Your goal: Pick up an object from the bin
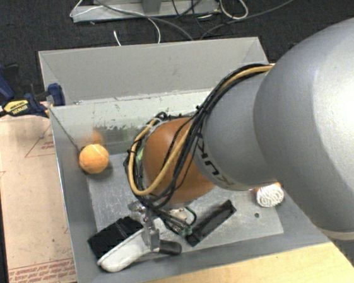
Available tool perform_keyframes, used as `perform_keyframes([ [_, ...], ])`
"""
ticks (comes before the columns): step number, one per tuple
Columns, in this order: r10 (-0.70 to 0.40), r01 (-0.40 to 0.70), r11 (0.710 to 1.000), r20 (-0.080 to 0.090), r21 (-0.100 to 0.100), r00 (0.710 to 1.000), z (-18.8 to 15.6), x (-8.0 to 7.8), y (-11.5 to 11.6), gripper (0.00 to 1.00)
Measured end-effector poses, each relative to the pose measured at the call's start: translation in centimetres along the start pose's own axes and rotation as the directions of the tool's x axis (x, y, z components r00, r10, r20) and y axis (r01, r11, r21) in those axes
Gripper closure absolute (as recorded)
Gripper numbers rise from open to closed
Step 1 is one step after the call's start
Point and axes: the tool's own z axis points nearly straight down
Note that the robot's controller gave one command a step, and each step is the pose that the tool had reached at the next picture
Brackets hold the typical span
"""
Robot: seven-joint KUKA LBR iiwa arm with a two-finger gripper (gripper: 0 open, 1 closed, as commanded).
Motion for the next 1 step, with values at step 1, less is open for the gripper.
perform_keyframes([
  [1, -0.001, 0.001, 1.000, -0.016, 0.003, 1.000, -7.69, -0.77, 2.18, 1.00],
])
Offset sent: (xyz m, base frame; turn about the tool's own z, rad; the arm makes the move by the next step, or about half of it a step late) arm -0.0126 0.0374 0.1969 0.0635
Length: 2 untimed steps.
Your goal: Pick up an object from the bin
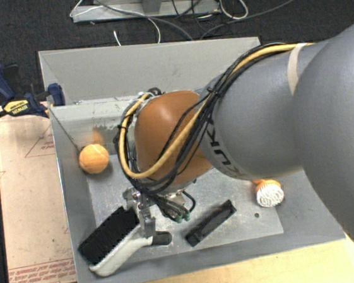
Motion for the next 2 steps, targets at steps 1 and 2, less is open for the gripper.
perform_keyframes([
  [1, 0.037, -0.037, 0.999, -0.004, 0.000, 0.999, -7.5, 0.3, 1.1, 1.00],
  [2, 0.006, -0.006, 1.000, 0.015, -0.004, 1.000, -6.3, -2.3, 1.4, 1.00],
])
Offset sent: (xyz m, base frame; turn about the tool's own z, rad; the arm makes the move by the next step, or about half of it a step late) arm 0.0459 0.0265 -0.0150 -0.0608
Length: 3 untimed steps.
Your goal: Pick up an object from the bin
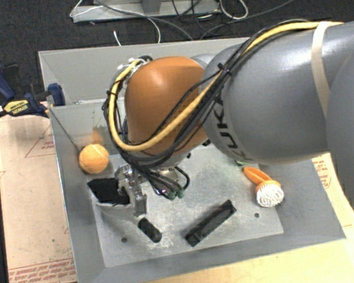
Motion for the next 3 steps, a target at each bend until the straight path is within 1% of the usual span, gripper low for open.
perform_keyframes([
  [1, -0.004, 0.005, 1.000, -0.019, 0.003, 1.000, 5.1, -0.2, -0.1, 1.00],
  [2, 0.004, -0.004, 1.000, -0.012, 0.002, 1.000, 5.4, 2.0, -3.0, 1.00],
  [3, 0.008, -0.008, 1.000, -0.018, 0.002, 1.000, 0.4, 0.4, -2.7, 1.00],
])
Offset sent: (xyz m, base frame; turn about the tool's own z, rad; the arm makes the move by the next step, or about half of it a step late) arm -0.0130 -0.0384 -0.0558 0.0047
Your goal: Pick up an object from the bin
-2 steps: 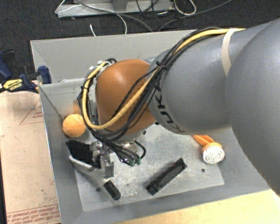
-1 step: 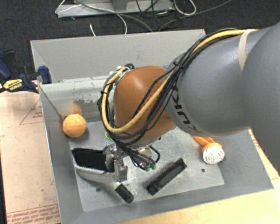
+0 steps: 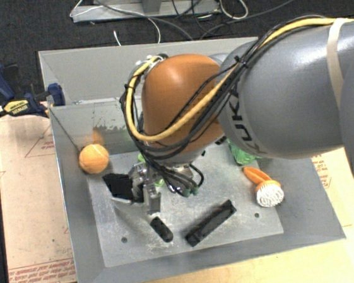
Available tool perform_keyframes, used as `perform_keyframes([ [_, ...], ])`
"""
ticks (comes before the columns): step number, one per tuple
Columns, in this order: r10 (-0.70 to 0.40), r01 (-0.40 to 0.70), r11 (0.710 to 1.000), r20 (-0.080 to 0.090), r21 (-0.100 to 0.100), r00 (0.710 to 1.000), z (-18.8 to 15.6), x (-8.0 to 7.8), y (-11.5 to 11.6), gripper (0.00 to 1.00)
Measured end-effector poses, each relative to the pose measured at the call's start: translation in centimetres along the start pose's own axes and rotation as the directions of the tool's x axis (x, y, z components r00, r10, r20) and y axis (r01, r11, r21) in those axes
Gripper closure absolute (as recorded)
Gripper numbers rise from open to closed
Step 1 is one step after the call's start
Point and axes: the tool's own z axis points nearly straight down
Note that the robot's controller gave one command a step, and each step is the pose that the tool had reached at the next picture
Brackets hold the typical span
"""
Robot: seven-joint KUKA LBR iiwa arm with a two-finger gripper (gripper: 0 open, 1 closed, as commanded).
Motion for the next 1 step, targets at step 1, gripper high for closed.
perform_keyframes([
  [1, -0.001, 0.001, 1.000, -0.001, 0.000, 1.000, -1.79, 1.20, -2.70, 1.00],
])
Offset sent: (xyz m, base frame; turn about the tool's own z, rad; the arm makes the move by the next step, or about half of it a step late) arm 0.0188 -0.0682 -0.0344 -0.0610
